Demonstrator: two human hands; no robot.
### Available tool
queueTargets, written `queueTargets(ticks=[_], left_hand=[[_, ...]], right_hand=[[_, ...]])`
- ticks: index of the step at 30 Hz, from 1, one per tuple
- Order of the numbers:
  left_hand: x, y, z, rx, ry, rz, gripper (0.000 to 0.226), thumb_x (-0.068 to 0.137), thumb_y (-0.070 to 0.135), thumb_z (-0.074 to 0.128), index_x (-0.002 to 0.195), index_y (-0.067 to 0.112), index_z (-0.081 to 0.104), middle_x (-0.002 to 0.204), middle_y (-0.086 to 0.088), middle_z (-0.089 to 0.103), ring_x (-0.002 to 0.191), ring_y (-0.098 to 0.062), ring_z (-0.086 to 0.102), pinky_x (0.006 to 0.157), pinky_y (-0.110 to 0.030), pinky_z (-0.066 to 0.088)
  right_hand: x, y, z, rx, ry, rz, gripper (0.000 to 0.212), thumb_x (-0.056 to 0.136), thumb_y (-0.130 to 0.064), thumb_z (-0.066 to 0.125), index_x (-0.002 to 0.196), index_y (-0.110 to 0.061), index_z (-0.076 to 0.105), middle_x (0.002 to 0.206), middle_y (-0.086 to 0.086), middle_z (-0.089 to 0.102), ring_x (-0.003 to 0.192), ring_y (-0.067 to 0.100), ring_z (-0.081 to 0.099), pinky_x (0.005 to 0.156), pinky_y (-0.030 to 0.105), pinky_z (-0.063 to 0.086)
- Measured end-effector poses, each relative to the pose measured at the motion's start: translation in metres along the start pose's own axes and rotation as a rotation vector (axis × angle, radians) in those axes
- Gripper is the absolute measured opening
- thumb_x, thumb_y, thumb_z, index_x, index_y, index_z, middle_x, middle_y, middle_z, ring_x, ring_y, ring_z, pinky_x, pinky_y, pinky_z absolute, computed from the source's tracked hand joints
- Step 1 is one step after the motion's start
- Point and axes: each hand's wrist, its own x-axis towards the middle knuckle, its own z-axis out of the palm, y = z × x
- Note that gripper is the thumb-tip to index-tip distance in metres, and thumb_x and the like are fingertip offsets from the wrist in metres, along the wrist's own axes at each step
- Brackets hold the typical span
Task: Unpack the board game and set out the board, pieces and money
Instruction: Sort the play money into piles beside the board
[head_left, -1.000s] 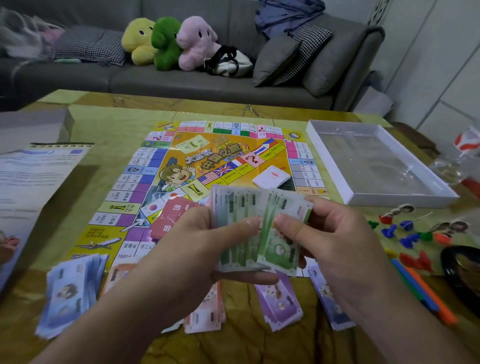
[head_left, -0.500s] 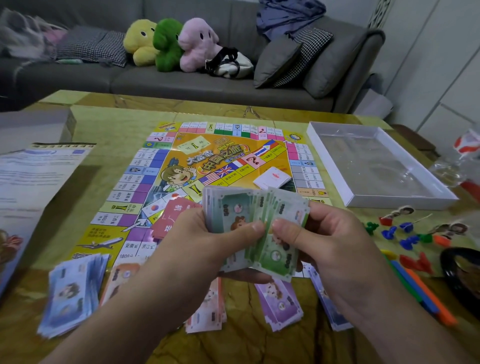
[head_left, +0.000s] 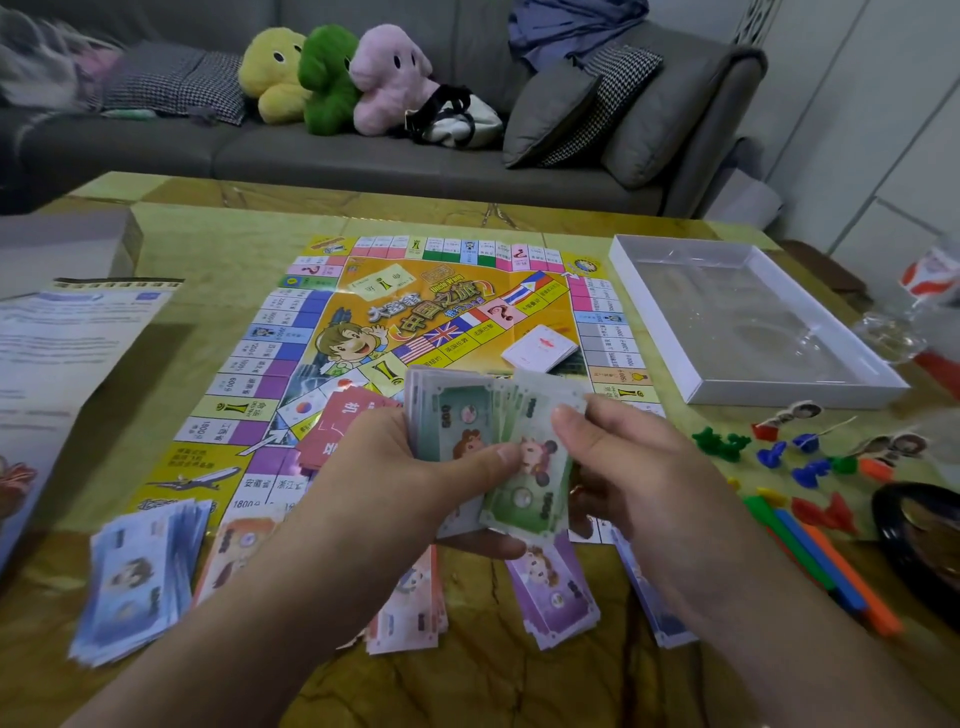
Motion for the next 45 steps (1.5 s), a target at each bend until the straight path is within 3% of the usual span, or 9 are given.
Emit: queueTargets(ticks=[8,14,22,28,31,34,38,41,45], left_hand=[[-0.001,0.001,-0.001,0.146,-0.007,-0.007,0.020,0.089,0.012,0.076,0.109,0.010,0.075,0.095,-0.012,0.081,0.084,-0.033,0.079,0.076,-0.054,0.063],[0.002,0.019,-0.038,0.134,0.117,-0.010,0.022,0.094,0.013,0.072,0.109,-0.003,0.068,0.092,-0.016,0.080,0.085,-0.029,0.080,0.069,-0.046,0.065],[0.003,0.042,-0.084,-0.165,0.301,-0.084,0.031,0.100,0.012,0.063,0.117,-0.014,0.061,0.105,-0.031,0.074,0.092,-0.040,0.078,0.073,-0.050,0.064],[-0.002,0.047,-0.086,-0.250,0.182,-0.102,0.023,0.103,-0.001,0.048,0.119,-0.014,0.058,0.103,-0.029,0.076,0.093,-0.040,0.077,0.074,-0.049,0.064],[-0.007,0.049,-0.083,-0.241,0.103,-0.076,0.022,0.103,0.000,0.051,0.119,-0.013,0.059,0.103,-0.027,0.077,0.094,-0.040,0.077,0.074,-0.049,0.064],[-0.012,0.050,-0.076,-0.251,0.018,-0.044,0.024,0.101,0.001,0.055,0.121,-0.011,0.059,0.105,-0.027,0.076,0.096,-0.040,0.077,0.075,-0.049,0.064],[-0.014,0.044,-0.061,-0.214,-0.081,-0.008,0.027,0.098,0.002,0.060,0.123,-0.008,0.060,0.106,-0.026,0.076,0.098,-0.039,0.077,0.069,-0.045,0.066],[-0.015,0.032,-0.043,-0.168,-0.123,-0.027,0.024,0.095,0.004,0.066,0.118,-0.003,0.068,0.105,-0.026,0.077,0.097,-0.039,0.077,0.064,-0.043,0.066],[-0.013,0.015,-0.017,-0.072,-0.184,-0.044,0.017,0.088,0.008,0.074,0.104,0.009,0.079,0.099,-0.022,0.078,0.088,-0.037,0.078,0.061,-0.038,0.064]], right_hand=[[-0.002,0.004,0.002,-0.280,0.018,-0.151,0.016,0.102,-0.017,0.064,0.091,-0.017,0.076,0.077,-0.003,0.077,0.066,0.006,0.072,0.050,0.015,0.048],[0.002,0.004,0.012,-0.135,0.169,-0.109,0.020,0.098,-0.001,0.067,0.097,-0.017,0.077,0.086,0.005,0.081,0.070,0.024,0.074,0.051,0.030,0.048],[-0.001,0.024,0.103,-0.484,-0.094,-0.107,0.037,0.098,-0.011,0.067,0.111,-0.046,0.061,0.081,0.002,0.068,0.075,0.017,0.074,0.062,0.042,0.063],[-0.003,0.051,0.146,-0.979,-0.142,-0.304,0.044,0.098,-0.034,0.064,0.137,-0.043,0.045,0.124,-0.008,0.058,0.118,0.010,0.051,0.096,0.033,0.054],[-0.013,0.052,0.148,-1.181,-0.034,-0.466,0.059,0.087,-0.044,0.071,0.139,-0.034,0.046,0.130,-0.005,0.042,0.118,0.016,0.042,0.085,0.031,0.056],[-0.012,0.039,0.126,-0.986,0.041,-0.374,0.056,0.090,-0.028,0.069,0.134,-0.049,0.041,0.128,-0.017,0.031,0.116,0.004,0.044,0.088,0.025,0.052],[0.001,0.009,0.058,-0.493,0.092,-0.252,0.039,0.088,0.004,0.060,0.096,-0.032,0.071,0.089,-0.011,0.064,0.077,0.007,0.057,0.064,0.027,0.043],[0.000,-0.009,0.028,-0.091,0.016,-0.225,0.015,0.084,-0.009,0.066,0.093,-0.017,0.076,0.081,0.014,0.063,0.070,0.021,0.054,0.063,0.035,0.043],[-0.001,-0.005,0.019,-0.086,0.006,-0.262,0.021,0.082,-0.030,0.075,0.088,-0.010,0.072,0.082,0.023,0.067,0.071,0.039,0.062,0.061,0.048,0.055]])
